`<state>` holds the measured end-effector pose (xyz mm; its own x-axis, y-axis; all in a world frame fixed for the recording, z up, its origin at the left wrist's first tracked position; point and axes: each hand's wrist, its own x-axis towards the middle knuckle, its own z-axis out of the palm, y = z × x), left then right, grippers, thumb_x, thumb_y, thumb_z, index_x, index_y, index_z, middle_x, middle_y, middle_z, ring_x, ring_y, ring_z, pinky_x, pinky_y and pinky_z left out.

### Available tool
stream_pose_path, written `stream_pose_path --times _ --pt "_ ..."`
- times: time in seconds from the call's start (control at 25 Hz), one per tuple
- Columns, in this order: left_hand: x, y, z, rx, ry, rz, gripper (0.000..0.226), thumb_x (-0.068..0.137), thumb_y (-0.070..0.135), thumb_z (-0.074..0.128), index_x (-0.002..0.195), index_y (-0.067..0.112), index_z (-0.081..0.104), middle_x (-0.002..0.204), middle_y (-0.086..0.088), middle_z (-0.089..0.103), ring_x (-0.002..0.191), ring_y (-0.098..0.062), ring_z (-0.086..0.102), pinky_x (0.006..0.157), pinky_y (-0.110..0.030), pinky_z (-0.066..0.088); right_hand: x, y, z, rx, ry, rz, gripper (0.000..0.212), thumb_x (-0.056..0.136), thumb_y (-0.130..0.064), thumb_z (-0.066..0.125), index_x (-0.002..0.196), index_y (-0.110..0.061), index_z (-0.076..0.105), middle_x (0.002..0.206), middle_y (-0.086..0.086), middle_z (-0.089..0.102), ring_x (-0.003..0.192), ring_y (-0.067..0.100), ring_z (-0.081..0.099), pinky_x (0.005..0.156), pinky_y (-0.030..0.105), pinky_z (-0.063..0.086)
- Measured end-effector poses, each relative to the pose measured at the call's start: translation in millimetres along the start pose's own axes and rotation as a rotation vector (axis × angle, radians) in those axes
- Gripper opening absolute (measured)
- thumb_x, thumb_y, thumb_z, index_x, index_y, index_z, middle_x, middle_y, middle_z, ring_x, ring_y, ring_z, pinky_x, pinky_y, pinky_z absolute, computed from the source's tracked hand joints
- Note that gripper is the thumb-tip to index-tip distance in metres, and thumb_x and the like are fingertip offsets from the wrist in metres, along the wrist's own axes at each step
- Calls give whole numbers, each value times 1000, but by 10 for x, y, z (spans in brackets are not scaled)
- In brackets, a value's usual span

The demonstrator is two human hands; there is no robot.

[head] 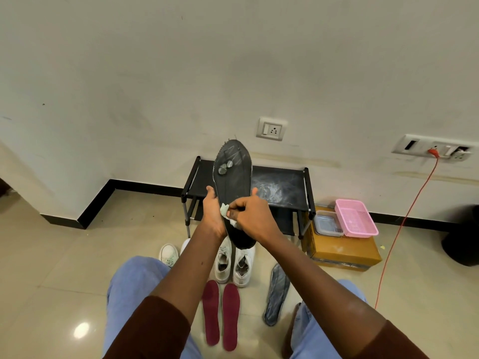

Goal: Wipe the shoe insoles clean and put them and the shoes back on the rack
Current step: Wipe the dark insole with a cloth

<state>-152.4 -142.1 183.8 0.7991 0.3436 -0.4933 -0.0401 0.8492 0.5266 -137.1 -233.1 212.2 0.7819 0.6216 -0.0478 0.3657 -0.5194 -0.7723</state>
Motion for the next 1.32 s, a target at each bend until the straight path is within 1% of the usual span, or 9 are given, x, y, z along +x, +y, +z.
stream_pose_path --times 0.08,0.16,0.32,0.44,0.52,0.8,1.0,1.2,1.32 --pt "-24 8 -10 -18 -87 8 73 96 59 25 115 1 64 98 -16 67 94 -29 65 79 -37 53 81 -40 15 26 78 -27 13 85 -9 62 93 -5 72 79 8 70 63 9 57 98 24 37" --pt "-45 -40 -22 -51 -165 21 69 92 63 34 96 7 74 94 -13 69 87 -26 69 79 -35 56 207 -70 -3 31 145 -51 14 85 -11 62 93 -6 73 83 8 72 68 13 62 85 30 47" --pt "-143 -156 -16 -113 -252 1 48 86 49 51 113 11 65 106 -13 65 106 -28 60 96 -40 45 391 -136 -131 -25 178 -68 20 88 -16 61 102 -7 71 100 8 72 92 17 65 87 27 49" --pt "-117 -180 -17 -142 -232 76 40 91 38 46 86 14 77 89 -10 71 86 -23 68 81 -34 53 395 -193 -166 -147 117 -122 22 90 -15 56 108 -8 68 109 7 69 101 17 61 83 11 36" --pt "-93 -124 2 -166 -216 78 51 95 36 38 74 11 77 80 -10 71 73 -22 71 70 -30 58 365 -219 -177 -256 84 -154 22 91 -14 55 107 -9 69 108 9 68 100 20 61 82 15 38" --pt "79 115 -8 -370 -284 161 45 76 25 40 113 10 60 107 -14 68 111 -41 56 106 -52 32 58 -75 -11 -391 84 -141 22 90 -9 52 101 -5 70 106 21 65 97 33 60 85 33 46" --pt "52 113 -48 -356 -260 137 44 91 30 25 112 12 59 103 -8 68 112 -37 55 99 -56 35 -1 5 32 -260 126 -86 21 91 -10 53 99 -5 71 99 13 69 88 23 63 76 22 45" --pt "-119 125 82 -172 -181 146 47 95 28 22 89 5 62 75 -13 71 63 -24 70 76 -37 46 207 -29 53 -363 279 -142 26 95 -11 47 104 1 68 101 17 63 88 26 60 79 28 43" --pt "-154 93 65 -123 -177 120 64 95 28 21 64 6 73 67 -11 69 55 -19 68 70 -33 44 289 -65 -59 -271 252 -133 21 92 -11 53 100 -3 71 97 14 64 88 25 60 78 27 44"
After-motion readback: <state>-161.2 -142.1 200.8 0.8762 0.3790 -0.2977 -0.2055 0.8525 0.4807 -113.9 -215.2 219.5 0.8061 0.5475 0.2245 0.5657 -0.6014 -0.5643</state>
